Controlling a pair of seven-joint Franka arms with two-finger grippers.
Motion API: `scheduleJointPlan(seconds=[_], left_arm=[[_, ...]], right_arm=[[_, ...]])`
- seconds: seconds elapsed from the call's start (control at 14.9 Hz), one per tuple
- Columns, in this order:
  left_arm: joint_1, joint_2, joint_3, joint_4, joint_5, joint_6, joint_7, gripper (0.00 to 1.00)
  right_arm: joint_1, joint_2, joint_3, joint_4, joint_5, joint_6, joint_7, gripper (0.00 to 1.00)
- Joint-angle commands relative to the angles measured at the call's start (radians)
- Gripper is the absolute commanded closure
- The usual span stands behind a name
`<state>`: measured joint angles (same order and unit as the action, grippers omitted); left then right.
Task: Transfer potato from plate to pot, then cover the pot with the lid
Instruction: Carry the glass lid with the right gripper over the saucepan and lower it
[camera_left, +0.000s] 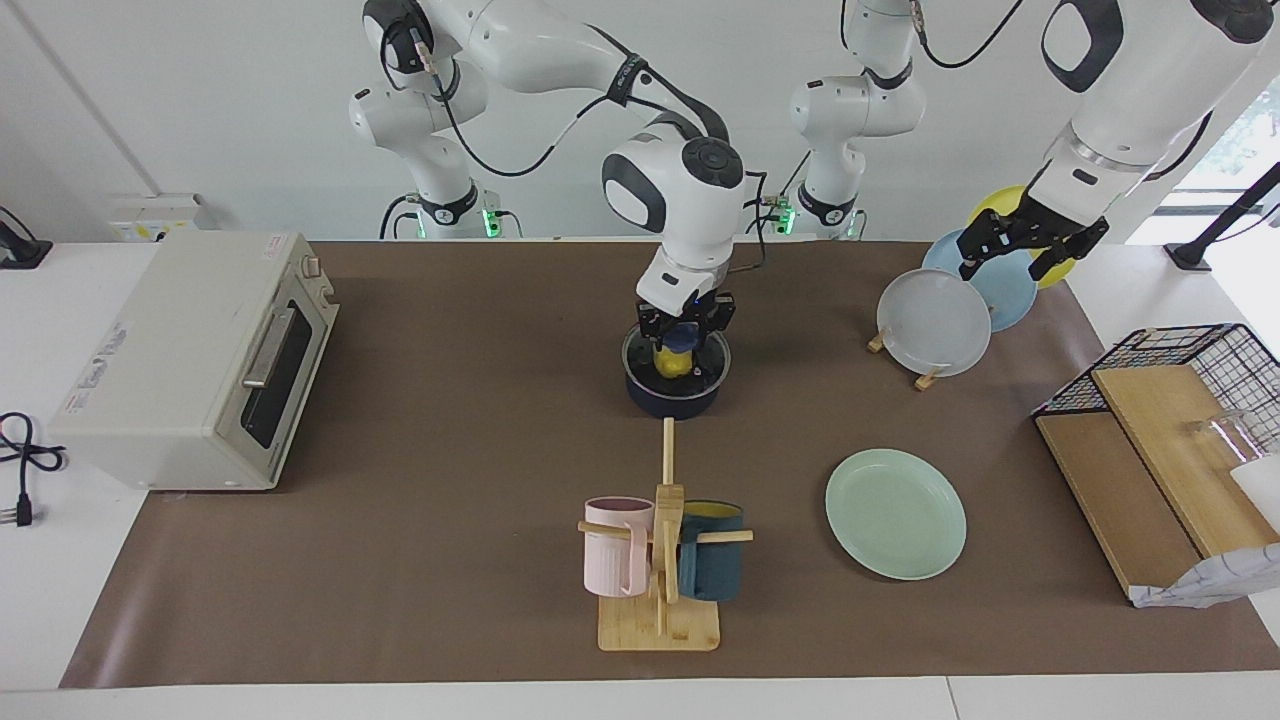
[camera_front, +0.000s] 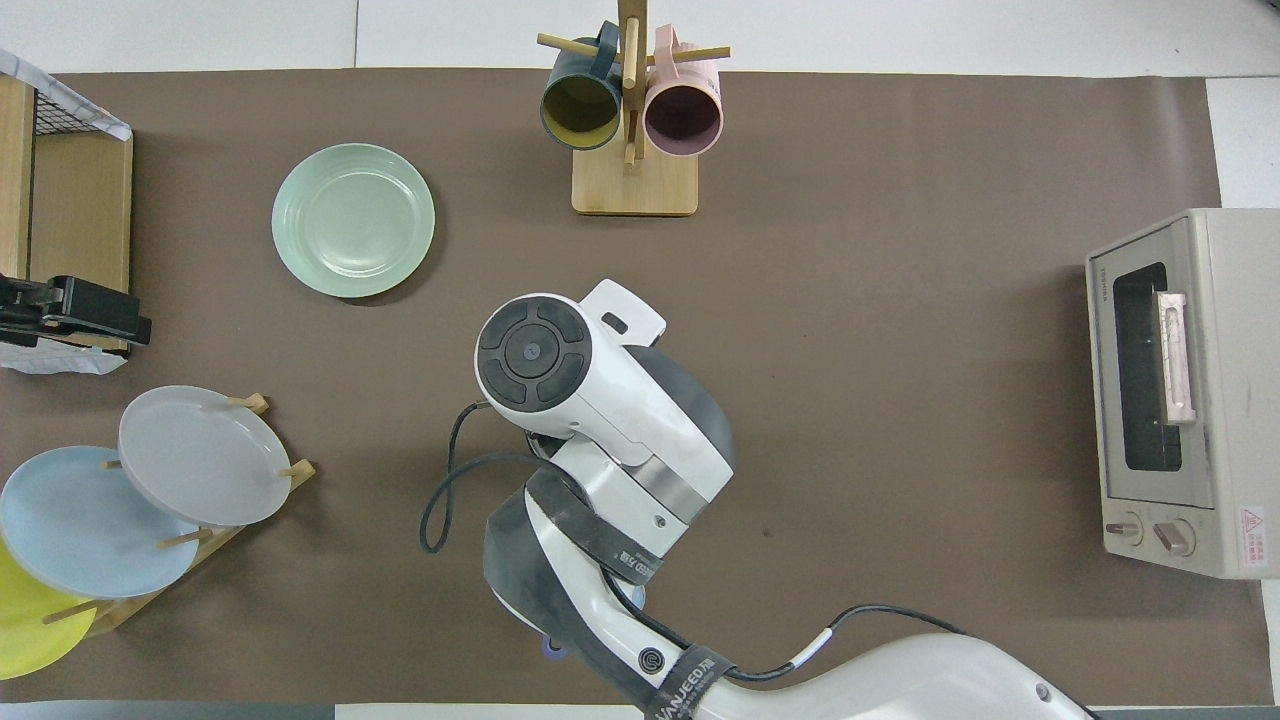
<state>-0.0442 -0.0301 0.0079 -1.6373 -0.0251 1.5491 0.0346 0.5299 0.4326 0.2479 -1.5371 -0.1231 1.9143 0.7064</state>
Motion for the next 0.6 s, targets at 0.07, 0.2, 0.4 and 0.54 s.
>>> scheduleJointPlan(seconds=[0.07, 0.2, 0.4, 0.54], left_arm=[[-0.013, -0.019, 0.011, -0.018, 0.016, -0.014, -0.004, 0.0], [-0.013, -0.019, 0.009, -0.018, 0.014, -0.011, -0.027, 0.0], [-0.013, -0.022, 0.007, -0.019, 0.014, -0.014, -0.03, 0.0], [-0.013, -0.024, 0.007, -0.021, 0.014, -0.015, -0.03, 0.0]], right_arm=[[-0.005, -0.029, 0.005, -0.043, 0.0, 0.028, 0.033, 1.0], [-0.011, -0.028, 0.005, -0.04, 0.01, 0.022, 0.031, 1.0], [-0.016, -0.028, 0.005, -0.034, 0.051, 0.025, 0.035, 1.0], [-0.014, -0.028, 0.005, -0.038, 0.051, 0.028, 0.036, 1.0]])
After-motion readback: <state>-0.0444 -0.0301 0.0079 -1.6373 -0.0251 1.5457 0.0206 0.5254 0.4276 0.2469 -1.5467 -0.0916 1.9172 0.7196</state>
